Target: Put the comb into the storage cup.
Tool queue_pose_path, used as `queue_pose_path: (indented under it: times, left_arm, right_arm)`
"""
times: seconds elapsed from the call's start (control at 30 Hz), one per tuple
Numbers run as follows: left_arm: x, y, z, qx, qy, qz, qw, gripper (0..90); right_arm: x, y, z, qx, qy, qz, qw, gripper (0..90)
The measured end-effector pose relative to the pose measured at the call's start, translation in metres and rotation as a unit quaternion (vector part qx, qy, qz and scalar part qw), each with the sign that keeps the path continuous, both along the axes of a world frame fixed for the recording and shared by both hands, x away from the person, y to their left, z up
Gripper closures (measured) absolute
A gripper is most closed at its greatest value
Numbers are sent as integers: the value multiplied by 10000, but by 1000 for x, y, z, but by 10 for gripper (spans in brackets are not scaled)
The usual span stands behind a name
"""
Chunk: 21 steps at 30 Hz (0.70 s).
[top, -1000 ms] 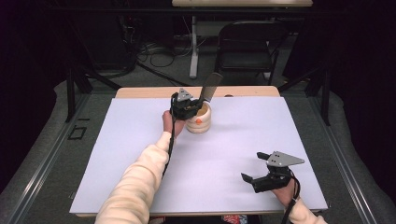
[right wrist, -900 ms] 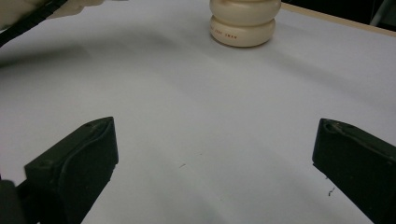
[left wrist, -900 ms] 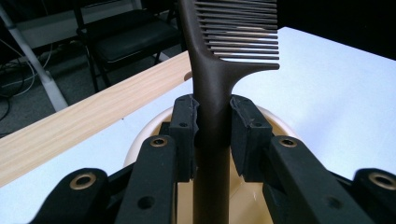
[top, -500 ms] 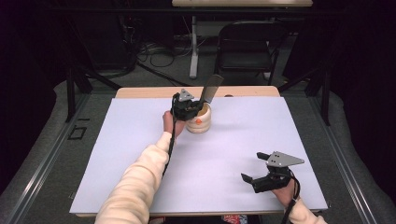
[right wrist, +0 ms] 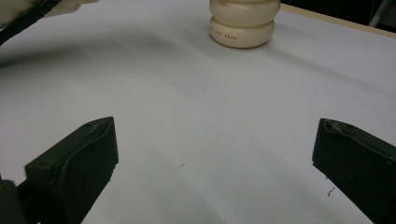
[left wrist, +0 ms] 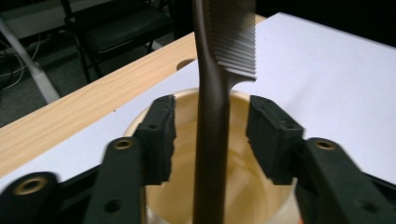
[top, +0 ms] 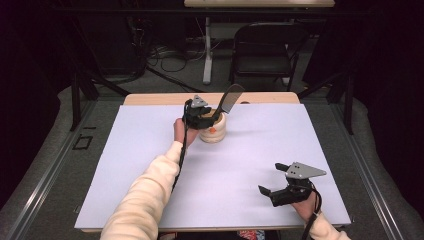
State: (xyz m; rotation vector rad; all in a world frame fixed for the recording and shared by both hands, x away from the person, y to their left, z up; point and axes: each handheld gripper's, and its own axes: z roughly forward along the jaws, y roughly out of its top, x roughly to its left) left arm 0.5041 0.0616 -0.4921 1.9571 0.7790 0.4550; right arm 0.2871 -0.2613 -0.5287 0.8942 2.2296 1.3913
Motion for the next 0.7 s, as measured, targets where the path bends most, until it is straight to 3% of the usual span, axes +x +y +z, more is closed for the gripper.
queue_pose_path:
  times: [0.2,0.37,0.7]
  left_arm:
    - [-9,3,14,50,-29,-72,10000,316]
    - [-18,6,23,243,6,-210,9995,175]
    - [-37,20,34,545,-16,-252,9982,57]
  right_arm:
    - [0,0,0,-5,-5,-3,10000,0]
    - [0,0,0,-8,2,0,10000,0]
    - [2,-1,-1,-16,39,7,10000,0]
